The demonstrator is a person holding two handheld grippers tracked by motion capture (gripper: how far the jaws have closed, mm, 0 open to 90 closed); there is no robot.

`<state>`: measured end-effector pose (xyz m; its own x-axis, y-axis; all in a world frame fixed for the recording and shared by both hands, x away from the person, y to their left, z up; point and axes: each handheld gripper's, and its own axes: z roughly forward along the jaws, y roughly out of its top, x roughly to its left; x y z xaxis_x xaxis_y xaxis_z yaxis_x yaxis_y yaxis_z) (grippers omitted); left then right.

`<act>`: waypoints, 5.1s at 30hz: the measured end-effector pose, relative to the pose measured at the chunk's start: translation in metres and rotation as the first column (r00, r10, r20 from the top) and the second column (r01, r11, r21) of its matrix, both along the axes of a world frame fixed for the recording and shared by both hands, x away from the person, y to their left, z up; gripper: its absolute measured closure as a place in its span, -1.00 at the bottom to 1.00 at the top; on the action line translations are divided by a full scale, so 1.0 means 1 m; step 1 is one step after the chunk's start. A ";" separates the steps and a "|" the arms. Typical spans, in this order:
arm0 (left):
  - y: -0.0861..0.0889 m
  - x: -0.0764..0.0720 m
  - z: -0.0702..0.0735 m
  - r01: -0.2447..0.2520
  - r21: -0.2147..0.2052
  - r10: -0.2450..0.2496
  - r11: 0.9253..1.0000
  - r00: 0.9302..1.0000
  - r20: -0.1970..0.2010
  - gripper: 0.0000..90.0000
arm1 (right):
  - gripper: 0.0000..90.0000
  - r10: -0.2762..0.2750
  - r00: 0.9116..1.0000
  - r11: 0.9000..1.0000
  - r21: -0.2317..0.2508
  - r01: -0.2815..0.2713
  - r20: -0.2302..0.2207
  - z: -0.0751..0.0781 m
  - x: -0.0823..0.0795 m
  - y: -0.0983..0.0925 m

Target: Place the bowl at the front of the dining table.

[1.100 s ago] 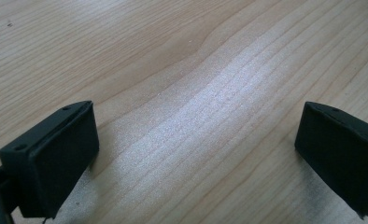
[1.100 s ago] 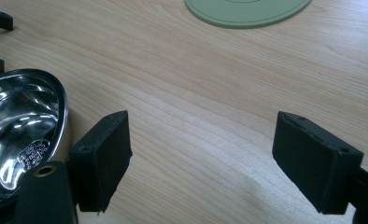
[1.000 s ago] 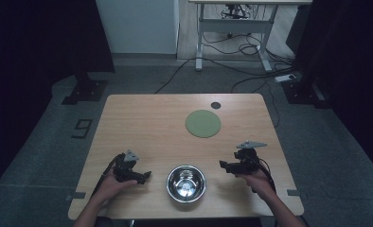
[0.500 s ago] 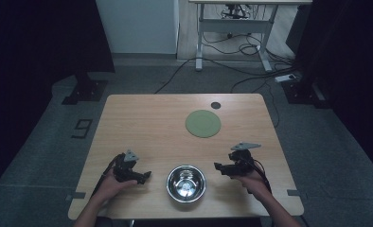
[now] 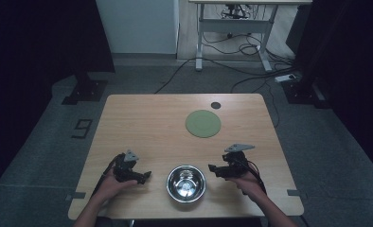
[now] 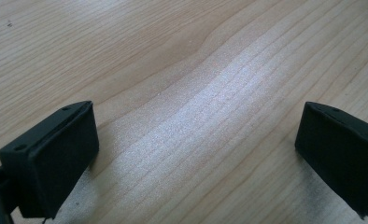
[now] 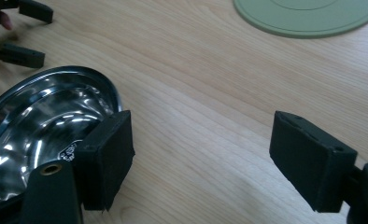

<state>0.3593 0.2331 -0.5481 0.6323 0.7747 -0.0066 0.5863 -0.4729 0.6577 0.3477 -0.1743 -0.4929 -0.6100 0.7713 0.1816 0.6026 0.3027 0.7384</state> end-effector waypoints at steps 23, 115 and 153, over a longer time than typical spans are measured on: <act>-0.002 0.000 0.000 0.009 0.000 -0.009 1.000 1.000 0.000 -1.00 | -0.49 0.074 0.997 0.997 -0.036 -0.075 -0.016 -0.010 -0.007 0.034; -0.002 0.000 0.000 0.010 0.000 -0.010 1.000 1.000 0.001 -1.00 | 0.91 0.113 0.956 0.991 0.094 -0.090 -0.273 -0.036 0.006 0.043; -0.002 0.000 0.000 0.009 0.000 -0.009 1.000 1.000 0.001 -1.00 | 0.90 0.028 0.976 0.990 0.139 0.002 -0.214 -0.023 0.014 0.022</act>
<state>0.3594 0.2306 -0.5482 0.6394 0.7688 -0.0062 0.5815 -0.4783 0.6581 0.3612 -0.1526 -0.5154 -0.5544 0.7222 0.4136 0.7487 0.2159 0.6267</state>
